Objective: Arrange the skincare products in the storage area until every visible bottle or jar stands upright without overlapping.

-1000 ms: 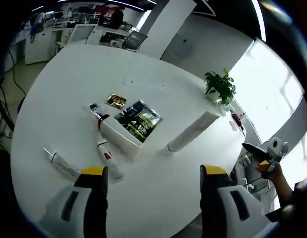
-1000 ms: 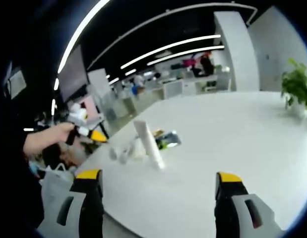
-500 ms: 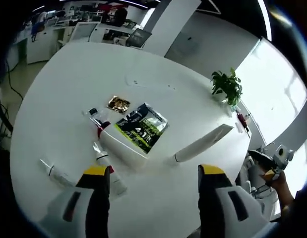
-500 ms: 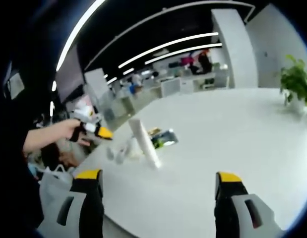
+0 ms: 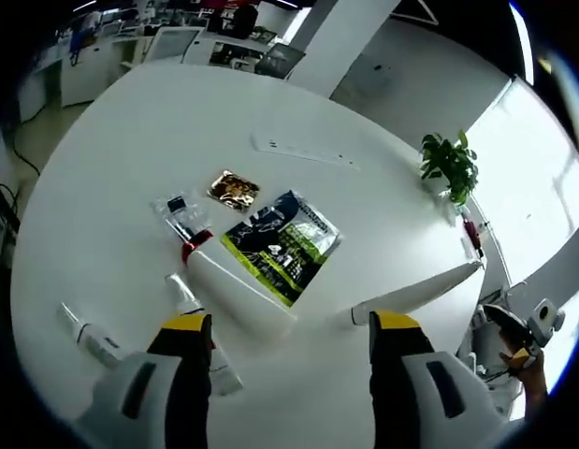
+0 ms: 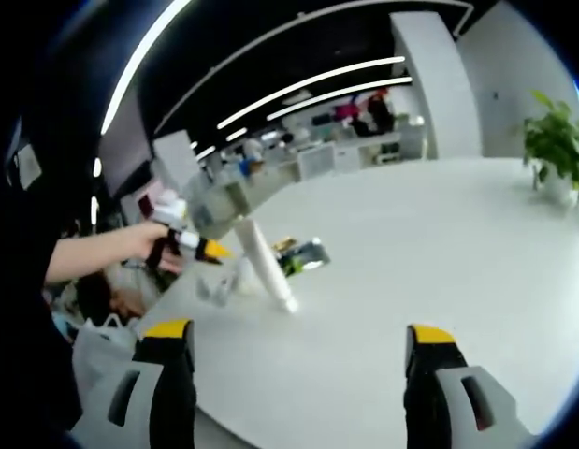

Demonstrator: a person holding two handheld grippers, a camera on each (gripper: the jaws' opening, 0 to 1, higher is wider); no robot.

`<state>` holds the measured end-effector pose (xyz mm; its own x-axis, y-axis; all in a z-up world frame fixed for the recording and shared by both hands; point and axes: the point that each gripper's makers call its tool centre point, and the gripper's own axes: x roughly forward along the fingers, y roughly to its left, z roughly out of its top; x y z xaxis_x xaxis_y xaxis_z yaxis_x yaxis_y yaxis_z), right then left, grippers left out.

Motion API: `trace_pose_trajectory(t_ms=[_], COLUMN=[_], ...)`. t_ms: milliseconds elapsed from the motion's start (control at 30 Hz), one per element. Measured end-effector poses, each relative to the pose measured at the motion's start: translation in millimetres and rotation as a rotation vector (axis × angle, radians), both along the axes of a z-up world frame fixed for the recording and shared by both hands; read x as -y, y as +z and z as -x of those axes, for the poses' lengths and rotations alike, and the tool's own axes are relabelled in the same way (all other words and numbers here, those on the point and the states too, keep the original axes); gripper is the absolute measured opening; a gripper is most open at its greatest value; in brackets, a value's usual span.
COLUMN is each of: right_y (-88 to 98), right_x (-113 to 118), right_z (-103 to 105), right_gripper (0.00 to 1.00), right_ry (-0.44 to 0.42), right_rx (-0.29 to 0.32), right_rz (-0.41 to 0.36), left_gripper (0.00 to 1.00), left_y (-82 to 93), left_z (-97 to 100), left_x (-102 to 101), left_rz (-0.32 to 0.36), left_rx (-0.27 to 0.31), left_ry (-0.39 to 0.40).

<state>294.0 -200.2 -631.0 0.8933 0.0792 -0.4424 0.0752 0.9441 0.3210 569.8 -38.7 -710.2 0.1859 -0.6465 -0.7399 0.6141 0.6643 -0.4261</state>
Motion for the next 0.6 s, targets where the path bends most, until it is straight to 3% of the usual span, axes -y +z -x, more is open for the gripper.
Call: trace_pose_trajectory(t_ms=[600], right_y=[-13.9], right_x=[10], right_z=[-1], right_gripper=[0.9], right_ry=[-0.02], right_rx=[-0.027], right_rz=[-0.016], left_gripper=[0.56], left_y=[-40.3], left_z=[-33.8], left_x=[11], left_rz=[-0.095], left_rx=[-0.031], left_ry=[0.084])
